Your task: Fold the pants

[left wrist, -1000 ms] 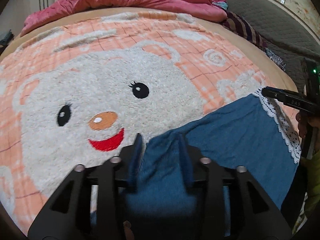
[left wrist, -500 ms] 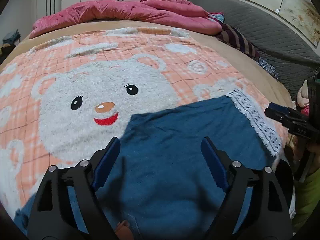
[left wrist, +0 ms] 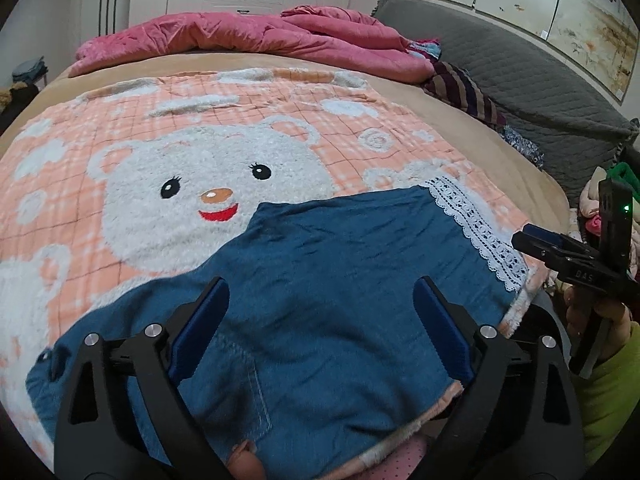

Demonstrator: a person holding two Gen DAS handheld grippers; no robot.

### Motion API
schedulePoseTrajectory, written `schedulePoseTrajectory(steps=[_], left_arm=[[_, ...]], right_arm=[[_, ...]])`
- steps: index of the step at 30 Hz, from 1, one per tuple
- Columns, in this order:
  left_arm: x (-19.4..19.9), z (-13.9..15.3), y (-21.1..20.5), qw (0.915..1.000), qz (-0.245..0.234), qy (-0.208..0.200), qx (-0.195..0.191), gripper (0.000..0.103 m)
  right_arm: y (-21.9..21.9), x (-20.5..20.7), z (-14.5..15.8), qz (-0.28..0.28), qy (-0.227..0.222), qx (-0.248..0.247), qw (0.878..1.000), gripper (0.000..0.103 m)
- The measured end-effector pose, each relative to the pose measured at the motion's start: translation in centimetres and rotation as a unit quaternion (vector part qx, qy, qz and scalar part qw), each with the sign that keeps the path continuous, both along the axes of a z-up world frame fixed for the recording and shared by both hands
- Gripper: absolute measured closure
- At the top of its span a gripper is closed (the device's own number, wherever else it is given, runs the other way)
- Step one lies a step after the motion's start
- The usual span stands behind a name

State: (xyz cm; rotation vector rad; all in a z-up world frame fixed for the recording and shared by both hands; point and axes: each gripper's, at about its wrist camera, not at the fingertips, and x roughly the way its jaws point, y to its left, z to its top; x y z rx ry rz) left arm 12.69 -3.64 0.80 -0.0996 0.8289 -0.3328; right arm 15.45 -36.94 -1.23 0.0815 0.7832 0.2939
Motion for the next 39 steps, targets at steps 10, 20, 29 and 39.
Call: schedulePoseTrajectory(steps=[10, 20, 29, 39], left_arm=[[-4.5, 0.5, 3.5, 0.999, 0.044, -0.002, -0.012, 0.011], [-11.1, -1.1, 13.2, 0.9842, 0.173, 0.028, -0.025, 0.011], [-11.1, -4.7, 14.6, 0.9745, 0.191, 0.081, -0.086, 0.026], [-11.0, -3.6, 14.5, 0.9758, 0.213, 0.048, -0.01, 0.078]], right_arm=[[0.1, -1.7, -0.1, -0.002, 0.005, -0.002, 1.0, 0.012], [-0.9, -2.3, -1.3, -0.02, 0.022, 0.009, 1.0, 0.012], [2.9, -3.3, -1.6, 0.029, 0.023, 0.001, 0.999, 0.012], [7.9, -2.8, -3.7, 0.098, 0.06, -0.056, 0.992, 0.012]])
